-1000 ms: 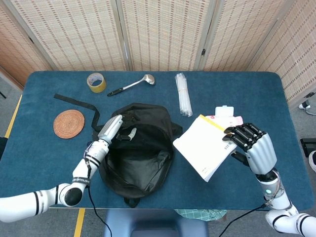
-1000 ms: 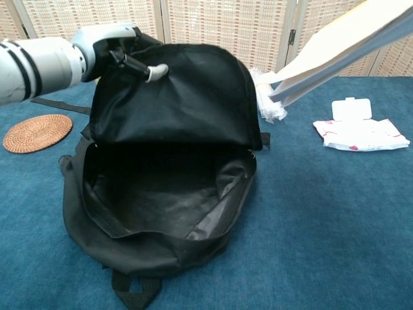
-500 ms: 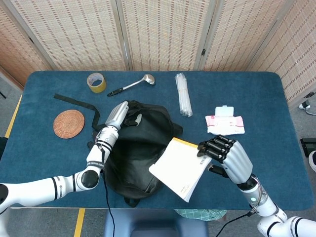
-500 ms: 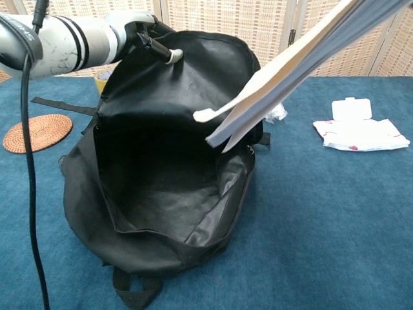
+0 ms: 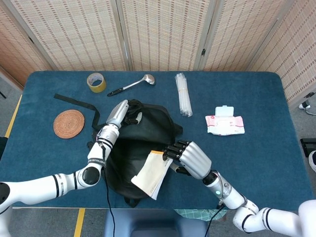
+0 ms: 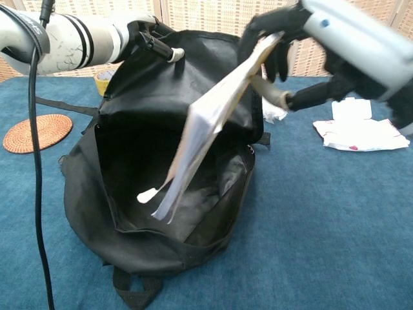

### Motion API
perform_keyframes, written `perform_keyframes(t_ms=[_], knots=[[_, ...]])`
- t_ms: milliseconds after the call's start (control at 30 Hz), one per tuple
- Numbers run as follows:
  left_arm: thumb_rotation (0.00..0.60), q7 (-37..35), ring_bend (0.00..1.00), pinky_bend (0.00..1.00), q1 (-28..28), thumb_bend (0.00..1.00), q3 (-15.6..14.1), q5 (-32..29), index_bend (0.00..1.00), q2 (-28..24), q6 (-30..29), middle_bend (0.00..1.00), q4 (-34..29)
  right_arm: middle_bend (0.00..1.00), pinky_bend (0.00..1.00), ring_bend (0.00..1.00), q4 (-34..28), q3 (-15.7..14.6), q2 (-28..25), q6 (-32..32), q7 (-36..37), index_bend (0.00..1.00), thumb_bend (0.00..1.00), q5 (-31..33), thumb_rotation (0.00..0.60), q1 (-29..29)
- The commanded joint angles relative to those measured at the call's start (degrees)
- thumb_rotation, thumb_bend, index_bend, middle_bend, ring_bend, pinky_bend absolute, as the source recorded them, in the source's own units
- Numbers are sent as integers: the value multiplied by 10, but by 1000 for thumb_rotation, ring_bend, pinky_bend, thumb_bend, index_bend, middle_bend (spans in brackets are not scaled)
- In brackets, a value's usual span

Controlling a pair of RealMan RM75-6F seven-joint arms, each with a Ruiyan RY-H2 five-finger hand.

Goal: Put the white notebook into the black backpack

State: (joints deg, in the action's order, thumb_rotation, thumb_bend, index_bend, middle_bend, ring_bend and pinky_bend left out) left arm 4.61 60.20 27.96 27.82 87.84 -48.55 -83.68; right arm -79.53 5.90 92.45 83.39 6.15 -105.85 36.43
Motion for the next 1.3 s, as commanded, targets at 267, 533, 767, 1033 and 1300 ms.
perform_keyframes(t_ms=[267,533,767,1033,1300], knots=[[600,-11,269,119,-5,624,1,-4,584,-13,5,351,-7,548,586,631,154,-4,115,10,-129,833,519,-60,600,43],[600,-25,267,119,-15,625,-3,7,584,-23,9,351,-15,554,603,689,221,-41,163,4,-211,855,520,-64,600,24],[600,-41,264,119,-23,624,-5,12,583,-30,15,351,-20,555,613,698,198,-68,151,-48,-268,863,519,-49,600,13],[600,-47,261,119,-30,625,-11,23,583,-39,12,351,-33,570,614,709,156,-62,141,-114,-371,878,519,-25,600,17],[600,-54,258,119,-35,624,-13,35,584,-46,9,351,-46,577,614,712,135,-34,144,-158,-458,888,519,5,600,27]])
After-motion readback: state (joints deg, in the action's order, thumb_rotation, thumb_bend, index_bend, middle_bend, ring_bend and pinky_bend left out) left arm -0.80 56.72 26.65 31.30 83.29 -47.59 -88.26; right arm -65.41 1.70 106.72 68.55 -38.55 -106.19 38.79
